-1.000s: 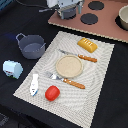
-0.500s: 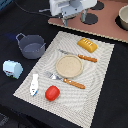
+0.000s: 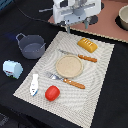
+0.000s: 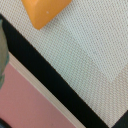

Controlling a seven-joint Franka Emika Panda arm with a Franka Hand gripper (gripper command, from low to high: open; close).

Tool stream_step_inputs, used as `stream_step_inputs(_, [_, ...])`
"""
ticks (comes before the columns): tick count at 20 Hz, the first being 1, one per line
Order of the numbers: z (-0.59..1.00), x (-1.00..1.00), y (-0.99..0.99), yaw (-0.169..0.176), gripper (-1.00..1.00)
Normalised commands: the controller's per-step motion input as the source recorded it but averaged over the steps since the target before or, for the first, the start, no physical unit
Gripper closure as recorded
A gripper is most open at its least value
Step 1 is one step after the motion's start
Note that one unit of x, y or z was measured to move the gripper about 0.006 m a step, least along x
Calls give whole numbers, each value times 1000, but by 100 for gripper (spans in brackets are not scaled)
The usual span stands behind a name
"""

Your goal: Interact with the objects in diverse but meaningful ways.

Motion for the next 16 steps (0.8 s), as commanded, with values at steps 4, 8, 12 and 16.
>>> stream_step_inputs(4, [99,544,-19,103,-100])
stream_step_inputs(8, [96,501,0,127,-100])
stream_step_inputs(12, [47,539,-1,117,-100])
stream_step_inputs(16, [27,659,-39,86,-100])
